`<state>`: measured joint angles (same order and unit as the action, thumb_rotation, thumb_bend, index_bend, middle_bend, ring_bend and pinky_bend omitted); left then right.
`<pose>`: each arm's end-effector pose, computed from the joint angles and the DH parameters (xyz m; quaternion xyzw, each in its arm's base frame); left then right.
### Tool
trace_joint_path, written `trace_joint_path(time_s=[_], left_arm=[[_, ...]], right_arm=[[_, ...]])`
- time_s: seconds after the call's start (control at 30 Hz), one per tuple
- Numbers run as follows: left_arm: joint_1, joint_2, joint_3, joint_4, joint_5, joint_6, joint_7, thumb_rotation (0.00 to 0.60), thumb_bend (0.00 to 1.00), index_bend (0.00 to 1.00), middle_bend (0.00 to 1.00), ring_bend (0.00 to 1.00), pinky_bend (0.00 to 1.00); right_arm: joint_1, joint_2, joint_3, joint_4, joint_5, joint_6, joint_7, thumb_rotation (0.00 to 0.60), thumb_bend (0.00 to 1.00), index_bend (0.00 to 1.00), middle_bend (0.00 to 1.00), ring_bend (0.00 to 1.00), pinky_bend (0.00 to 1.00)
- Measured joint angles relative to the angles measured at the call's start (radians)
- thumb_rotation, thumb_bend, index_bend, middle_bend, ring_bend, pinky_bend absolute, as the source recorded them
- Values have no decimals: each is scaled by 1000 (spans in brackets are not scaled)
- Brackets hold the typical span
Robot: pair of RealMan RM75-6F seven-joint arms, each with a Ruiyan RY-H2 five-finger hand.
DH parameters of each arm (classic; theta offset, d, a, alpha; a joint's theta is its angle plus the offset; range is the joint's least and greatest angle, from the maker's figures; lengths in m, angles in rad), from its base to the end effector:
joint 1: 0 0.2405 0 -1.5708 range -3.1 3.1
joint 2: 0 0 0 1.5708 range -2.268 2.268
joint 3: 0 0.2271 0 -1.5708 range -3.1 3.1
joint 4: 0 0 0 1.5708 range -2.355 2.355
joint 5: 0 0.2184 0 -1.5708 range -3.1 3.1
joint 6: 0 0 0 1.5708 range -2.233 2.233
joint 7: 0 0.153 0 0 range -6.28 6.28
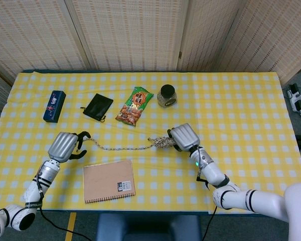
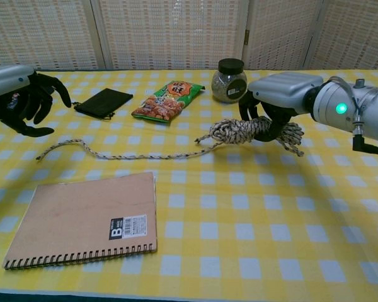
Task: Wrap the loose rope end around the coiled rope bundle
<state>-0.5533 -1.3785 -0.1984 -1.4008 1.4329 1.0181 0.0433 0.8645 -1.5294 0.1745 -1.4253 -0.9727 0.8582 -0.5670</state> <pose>-0.1923 0.3349 0.0415 -0.7178 -0.3509 -0.4019 0.4473 -0.1146 -0.3613 -0.0296 0.7958 -0.2995 0.2900 0.4393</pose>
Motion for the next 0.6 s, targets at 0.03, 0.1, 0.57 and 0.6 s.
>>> trace_joint_path(time_s=[0.03, 0.1, 0.57, 0.6], left_arm=[[-13, -12, -4, 6, -19, -17, 14, 600, 318, 389, 735, 668, 702], [-31, -30, -10, 18, -53, -45, 32, 600, 318, 389, 743, 674, 704], [-112, -192, -21, 192, -268, -158, 130, 600, 318, 452, 788, 709, 727], [-114, -199, -21, 204, -278, -162, 133, 600, 319, 455, 790, 710, 728]], right_arm=[[0, 4, -2, 0, 3, 2, -2, 600, 609, 693, 602, 648, 597], [-1, 9, -6, -3, 10, 4, -3, 600, 608, 694, 602, 648, 597], [0, 21, -27, -8, 30, 19, -12, 600, 608, 701, 608, 649, 597], [0, 21, -28, -8, 30, 20, -12, 600, 609, 702, 608, 649, 597]])
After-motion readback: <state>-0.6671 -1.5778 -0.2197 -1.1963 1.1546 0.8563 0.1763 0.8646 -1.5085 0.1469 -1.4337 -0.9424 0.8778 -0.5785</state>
